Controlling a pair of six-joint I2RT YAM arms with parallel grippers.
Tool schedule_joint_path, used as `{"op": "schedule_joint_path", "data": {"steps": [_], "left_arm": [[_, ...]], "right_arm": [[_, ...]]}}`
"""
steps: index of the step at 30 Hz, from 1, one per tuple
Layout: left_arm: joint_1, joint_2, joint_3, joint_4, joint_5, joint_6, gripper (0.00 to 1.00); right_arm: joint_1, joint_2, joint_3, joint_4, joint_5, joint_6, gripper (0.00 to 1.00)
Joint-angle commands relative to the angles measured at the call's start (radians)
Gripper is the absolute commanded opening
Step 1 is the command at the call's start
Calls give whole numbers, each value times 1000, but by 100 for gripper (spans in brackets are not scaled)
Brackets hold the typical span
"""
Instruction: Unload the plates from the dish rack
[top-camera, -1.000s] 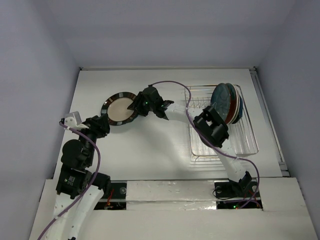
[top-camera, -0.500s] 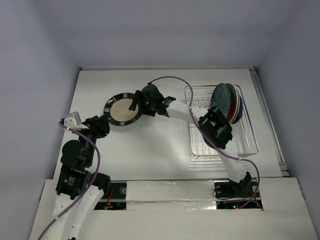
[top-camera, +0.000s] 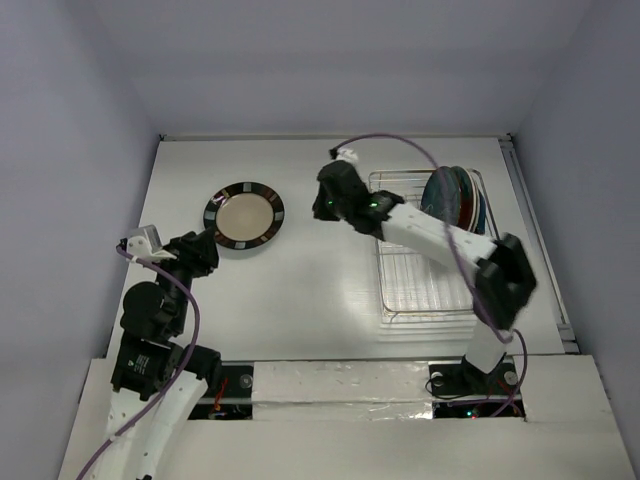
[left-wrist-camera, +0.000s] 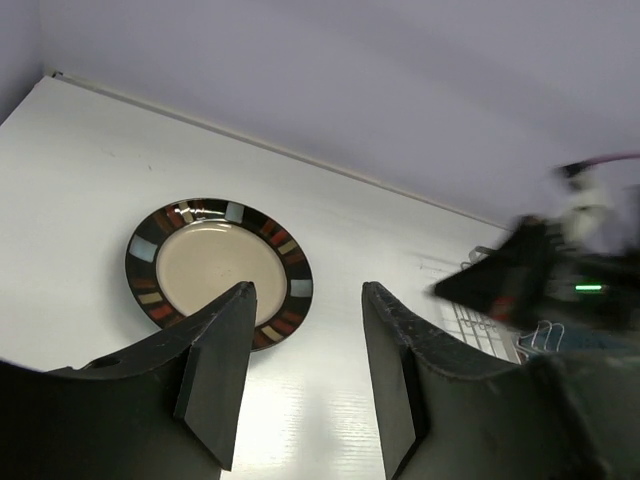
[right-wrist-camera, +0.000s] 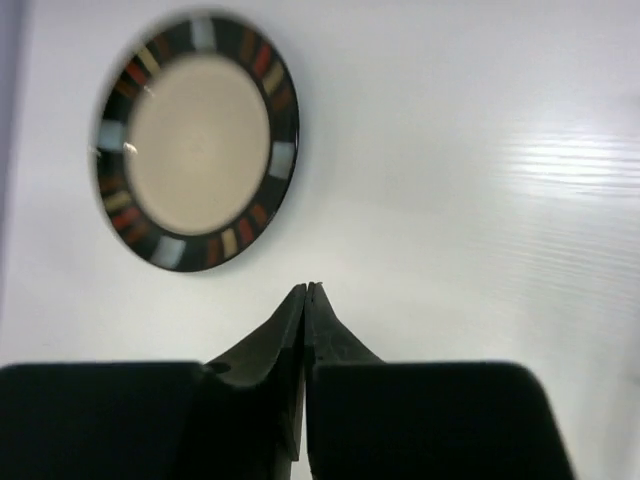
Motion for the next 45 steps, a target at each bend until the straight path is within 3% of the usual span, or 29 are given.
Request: {"op": "schedule_joint_path", "data": {"steps": [1, 4, 5, 6, 9, 12, 15, 16, 17, 18, 21, 24, 29, 35, 42, 45], "left_arm": [[-6, -14, -1, 31, 4, -2, 43], [-17, -23, -1, 33, 4, -4, 31], [-17, -26, -3, 33, 4, -5, 27], [-17, -26, 0, 28, 4, -5, 15], [-17, -35, 12, 7, 4, -8, 0], [-17, -35, 14, 0, 4, -11, 0], [-17, -24, 12, 5, 4, -11, 1], [-17, -21, 11, 3, 4, -10, 5], [-17, -20, 11, 6, 4, -11, 9], [-17, -20, 9, 8, 4, -11, 17], [-17, -20, 11, 5, 4, -13, 27], [-17, -17, 11, 5, 4, -13, 31], [-17, -17, 12, 7, 4, -11, 32], [-17, -20, 11, 8, 4, -11, 33], [-17, -20, 11, 11, 4, -10, 34], [-17, -20, 9, 10, 4, -10, 34]], "right_arm": [[6, -353, -107, 4, 293, -153, 1], [-39, -585, -242, -117, 478, -183, 0], [-84, -634, -268, -157, 493, -183, 0], [-108, -683, -325, -208, 504, -189, 0], [-244, -854, -423, -247, 493, -224, 0], [-373, -955, -459, -251, 448, -284, 0], [-417, -943, -454, -251, 386, -316, 0], [-432, -926, -446, -253, 386, -316, 1], [-443, -905, -445, -251, 391, -315, 7], [-454, -862, -442, -251, 382, -315, 19], [-495, -787, -451, -208, 322, -327, 37], [-518, -739, -445, -190, 309, -333, 43], [-537, -649, -425, -201, 345, -346, 43], [-537, -532, -388, -187, 358, -372, 35], [-537, -553, -310, -231, 423, -408, 2], [-537, -581, -250, -260, 409, -448, 0]]}}
